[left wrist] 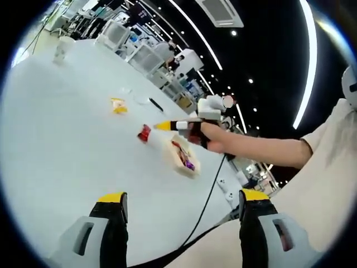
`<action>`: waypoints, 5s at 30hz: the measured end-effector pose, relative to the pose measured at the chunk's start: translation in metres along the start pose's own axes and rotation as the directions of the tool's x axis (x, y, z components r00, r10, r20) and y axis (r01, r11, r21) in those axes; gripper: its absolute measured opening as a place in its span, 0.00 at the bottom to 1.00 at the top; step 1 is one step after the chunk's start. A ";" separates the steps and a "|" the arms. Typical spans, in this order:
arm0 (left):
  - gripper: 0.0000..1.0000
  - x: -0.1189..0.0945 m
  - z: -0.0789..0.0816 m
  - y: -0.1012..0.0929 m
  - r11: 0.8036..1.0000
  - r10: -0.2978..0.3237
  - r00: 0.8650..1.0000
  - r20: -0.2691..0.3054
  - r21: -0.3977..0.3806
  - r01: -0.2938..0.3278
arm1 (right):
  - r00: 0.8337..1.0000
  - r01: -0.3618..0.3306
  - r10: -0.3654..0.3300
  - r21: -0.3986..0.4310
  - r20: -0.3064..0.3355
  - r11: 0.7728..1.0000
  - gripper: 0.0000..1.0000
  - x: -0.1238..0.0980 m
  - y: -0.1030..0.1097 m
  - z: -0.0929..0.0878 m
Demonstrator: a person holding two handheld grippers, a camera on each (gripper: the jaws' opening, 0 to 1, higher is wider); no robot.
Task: Place the target food into the container with the food tongs after gripping and lifting it, then release it inside without dropping or visibly crushing the food.
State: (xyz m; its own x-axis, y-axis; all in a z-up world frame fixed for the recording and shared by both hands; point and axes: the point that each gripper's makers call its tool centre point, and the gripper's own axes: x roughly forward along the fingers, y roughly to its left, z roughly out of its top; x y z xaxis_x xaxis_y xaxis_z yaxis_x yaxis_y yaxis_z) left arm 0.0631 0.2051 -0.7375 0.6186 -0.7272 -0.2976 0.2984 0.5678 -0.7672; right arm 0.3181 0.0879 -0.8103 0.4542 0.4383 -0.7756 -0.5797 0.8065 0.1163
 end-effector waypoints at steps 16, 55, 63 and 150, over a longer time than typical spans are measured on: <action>0.82 0.005 0.005 0.000 1.000 -0.006 1.000 0.004 -0.005 0.006 | 1.000 0.012 -0.012 0.099 -0.006 0.995 0.28 0.011 0.001 -0.004; 0.82 0.009 0.008 0.008 1.000 0.019 1.000 -0.008 -0.015 -0.019 | 0.998 0.058 -0.054 0.241 -0.023 0.969 0.28 0.036 -0.015 -0.004; 0.82 0.013 0.008 0.008 1.000 0.013 1.000 -0.014 -0.018 -0.013 | 0.995 0.096 -0.093 0.211 -0.021 0.973 0.28 0.035 -0.022 -0.005; 0.81 0.002 -0.006 -0.009 1.000 0.026 1.000 -0.005 0.012 -0.026 | 1.000 -0.002 0.001 0.132 0.007 0.991 0.23 0.016 -0.024 -0.010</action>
State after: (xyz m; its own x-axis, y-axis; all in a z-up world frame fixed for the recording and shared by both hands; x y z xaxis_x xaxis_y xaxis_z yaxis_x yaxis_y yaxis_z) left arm 0.0574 0.1964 -0.7339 0.6222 -0.7144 -0.3202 0.2913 0.5910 -0.7523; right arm 0.3326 0.0717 -0.8313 0.4582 0.4421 -0.7711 -0.4866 0.8508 0.1986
